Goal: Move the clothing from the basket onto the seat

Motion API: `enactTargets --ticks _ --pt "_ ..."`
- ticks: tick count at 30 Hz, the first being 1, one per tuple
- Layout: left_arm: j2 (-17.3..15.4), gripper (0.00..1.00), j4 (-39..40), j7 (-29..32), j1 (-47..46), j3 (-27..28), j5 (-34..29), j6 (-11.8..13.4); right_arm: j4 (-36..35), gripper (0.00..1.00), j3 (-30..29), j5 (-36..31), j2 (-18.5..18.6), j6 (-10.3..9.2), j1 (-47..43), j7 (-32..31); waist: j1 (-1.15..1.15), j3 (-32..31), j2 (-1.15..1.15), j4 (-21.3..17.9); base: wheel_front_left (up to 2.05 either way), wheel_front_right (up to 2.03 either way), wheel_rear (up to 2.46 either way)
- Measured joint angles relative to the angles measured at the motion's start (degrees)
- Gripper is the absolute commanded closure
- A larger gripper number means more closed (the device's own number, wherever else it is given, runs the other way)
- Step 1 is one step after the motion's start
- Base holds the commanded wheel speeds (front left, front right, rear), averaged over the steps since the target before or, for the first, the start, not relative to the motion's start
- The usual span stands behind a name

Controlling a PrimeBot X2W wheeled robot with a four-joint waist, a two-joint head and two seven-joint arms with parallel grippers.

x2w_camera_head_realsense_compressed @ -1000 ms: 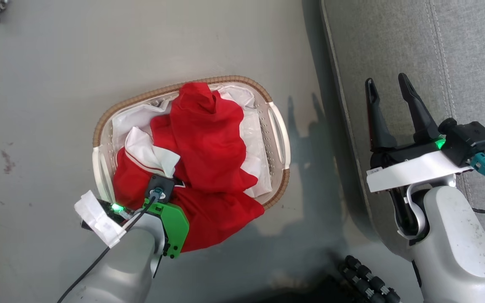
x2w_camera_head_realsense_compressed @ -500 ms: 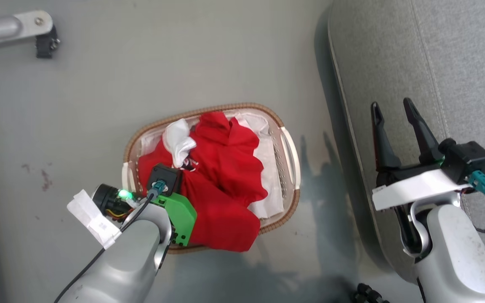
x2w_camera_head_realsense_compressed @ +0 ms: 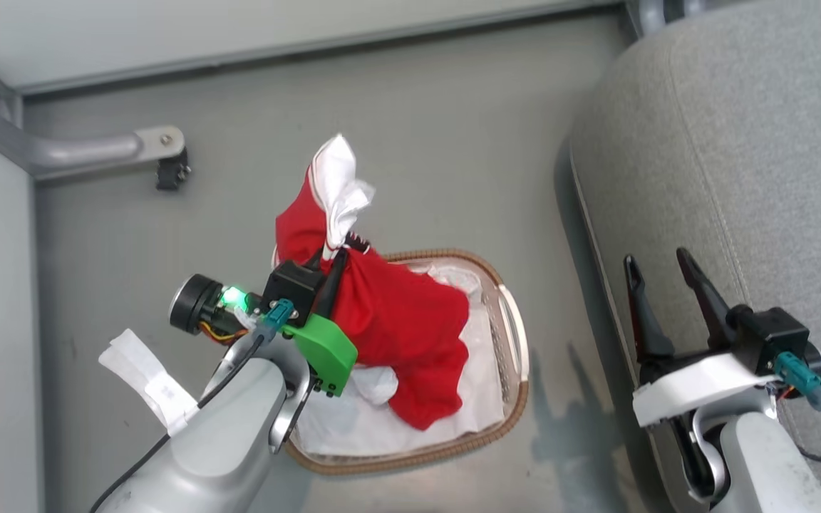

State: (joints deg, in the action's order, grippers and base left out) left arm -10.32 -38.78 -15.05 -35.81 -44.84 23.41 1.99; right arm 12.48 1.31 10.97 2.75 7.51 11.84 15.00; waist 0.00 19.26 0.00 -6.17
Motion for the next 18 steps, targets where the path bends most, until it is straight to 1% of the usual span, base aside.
enactTargets --ticks 5,9,14,18 --pt "-0.7 1.0 4.36 0.01 -0.44 0.6 -1.94 -1.11 0.27 0.0 0.87 -0.74 0.0 0.0 -2.27 0.0 0.0 -4.8 0.0 1.26 0.0 0.0 0.0" --pt "-1.31 1.0 6.81 0.0 -3.43 0.51 -2.87 -3.77 0.47 0.0 1.64 -1.0 0.02 0.0 -3.29 0.0 0.0 -8.33 0.0 2.32 0.0 0.0 0.0" --pt "-1.91 1.0 6.81 0.01 -9.12 0.02 -3.89 -5.92 0.7 0.0 2.89 -1.38 0.0 0.0 -4.0 0.0 0.0 -11.89 0.0 3.49 0.0 0.0 0.0" --pt "-1.91 1.0 6.73 0.01 -13.04 -0.11 -3.99 -6.92 0.89 0.0 3.54 -1.47 0.0 0.0 -4.16 0.0 0.0 -13.91 0.0 3.95 0.0 0.0 0.0"
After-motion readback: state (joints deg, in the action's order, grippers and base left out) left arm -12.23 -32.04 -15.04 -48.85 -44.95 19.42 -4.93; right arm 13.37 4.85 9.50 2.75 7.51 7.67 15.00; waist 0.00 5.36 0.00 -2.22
